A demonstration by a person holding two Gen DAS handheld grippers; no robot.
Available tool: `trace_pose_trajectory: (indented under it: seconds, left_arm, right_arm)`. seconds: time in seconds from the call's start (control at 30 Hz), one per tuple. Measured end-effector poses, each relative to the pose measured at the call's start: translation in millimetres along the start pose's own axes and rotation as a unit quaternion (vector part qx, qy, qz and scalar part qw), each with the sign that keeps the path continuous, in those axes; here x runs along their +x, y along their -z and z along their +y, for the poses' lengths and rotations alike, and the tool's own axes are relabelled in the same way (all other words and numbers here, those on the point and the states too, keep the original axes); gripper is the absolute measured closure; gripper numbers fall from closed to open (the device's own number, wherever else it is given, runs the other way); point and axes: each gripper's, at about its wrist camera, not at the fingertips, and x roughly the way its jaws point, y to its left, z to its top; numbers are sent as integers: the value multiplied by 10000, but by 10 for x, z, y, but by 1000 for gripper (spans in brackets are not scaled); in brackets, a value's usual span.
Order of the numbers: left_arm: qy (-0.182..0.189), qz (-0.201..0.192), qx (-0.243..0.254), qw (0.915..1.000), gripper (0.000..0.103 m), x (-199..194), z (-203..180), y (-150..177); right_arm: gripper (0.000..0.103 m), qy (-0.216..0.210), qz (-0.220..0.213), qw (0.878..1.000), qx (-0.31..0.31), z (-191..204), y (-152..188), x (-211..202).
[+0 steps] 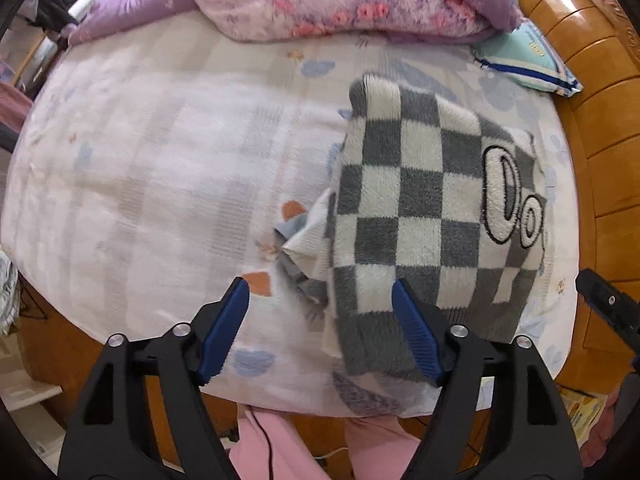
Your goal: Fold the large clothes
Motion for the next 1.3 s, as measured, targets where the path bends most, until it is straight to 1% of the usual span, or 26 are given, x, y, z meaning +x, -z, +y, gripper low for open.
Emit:
trace_pose_trajectory:
  seconds: [0.1, 0.13, 0.2, 0.27, 0.3, 0.37, 0.43, 0.47, 0.5, 0.53, 0.57, 0.6, 0.7, 0.73, 0.8, 0.9, 0.97, 1.0, 1.03, 1.07, 1.17, 1.3]
  left_arm:
    - [101, -188, 154, 9997, 27, -277, 155, 25]
    - [140, -255, 207, 9994, 24, -358, 218, 21]
    - [222, -399, 384, 9982, 23, -528, 357, 0]
    - [305, -608, 600, 9959, 23, -714, 486, -23]
    - [353, -755, 763, 9936, 23, -861, 601, -38]
    - [482, -923, 955, 9900, 22, -1034, 750, -48]
    - [632, -1080, 1216, 9847, 20, -1259, 939, -33]
    - [713, -1206, 1403, 9802, 19, -1397, 1034, -12]
    - [755, -1314, 1587, 9756, 17, -1499, 1092, 11]
    - [770, -1377, 1726, 9723, 15, -1565, 1124, 34]
    - [778, -1466, 1931, 9670, 15, -1680, 1180, 66]
    - [810, -1506, 2021, 9643, 15, -1746, 1220, 90]
    - [1064, -1648, 2258, 9542, 15, -2011, 1355, 184]
    - [1098, -1685, 2291, 9524, 15, -2067, 1388, 204]
    - [1236, -1791, 2312, 9482, 14, -2233, 1464, 277]
    - [1319, -1951, 2229, 9460, 14, -2443, 1549, 361]
    - [1391, -2154, 2250, 9400, 14, -2566, 1594, 440]
    - [1382, -2297, 2257, 9366, 14, -2625, 1606, 481]
    - [1321, -2413, 2230, 9352, 14, -2673, 1613, 509]
    - [1259, -2468, 2192, 9355, 14, -2708, 1617, 523]
    - [1304, -2585, 2090, 9341, 14, -2796, 1696, 534]
    - [1173, -2697, 2065, 9332, 14, -2798, 1669, 510]
  right_arm:
    - [29, 11, -196, 9998, 101, 178, 101, -147]
    - [29, -19, -268, 9995, 159, 241, 129, -182]
    - [29, 40, -480, 9984, 295, 431, 260, -314]
    - [29, 96, -676, 9968, 416, 638, 361, -440]
    - [29, 103, -808, 9954, 509, 772, 431, -522]
    - [29, 170, -1027, 9921, 698, 983, 539, -673]
    - [29, 200, -1253, 9868, 1002, 1228, 704, -850]
    - [29, 165, -1378, 9841, 1104, 1347, 787, -935]
    - [29, 168, -1473, 9824, 1135, 1436, 830, -992]
    - [29, 265, -1620, 9798, 1144, 1597, 915, -1089]
    - [29, 358, -1695, 9783, 1139, 1699, 967, -1152]
    - [29, 422, -1754, 9769, 1144, 1778, 1009, -1202]
    - [23, 507, -2014, 9708, 1199, 2016, 1169, -1427]
    - [20, 551, -2145, 9674, 1231, 2101, 1229, -1542]
    - [20, 582, -2309, 9639, 1193, 2216, 1311, -1690]
    - [19, 637, -2523, 9600, 1035, 2379, 1390, -1874]
    - [19, 733, -2681, 9562, 919, 2461, 1449, -1955]
    - [19, 802, -2809, 9527, 836, 2507, 1483, -2007]
    - [19, 861, -2875, 9508, 765, 2533, 1500, -2027]
    - [19, 914, -2891, 9504, 691, 2560, 1500, -2038]
    - [19, 931, -2950, 9495, 518, 2619, 1511, -2048]
    - [19, 1082, -3076, 9447, 340, 2676, 1501, -2010]
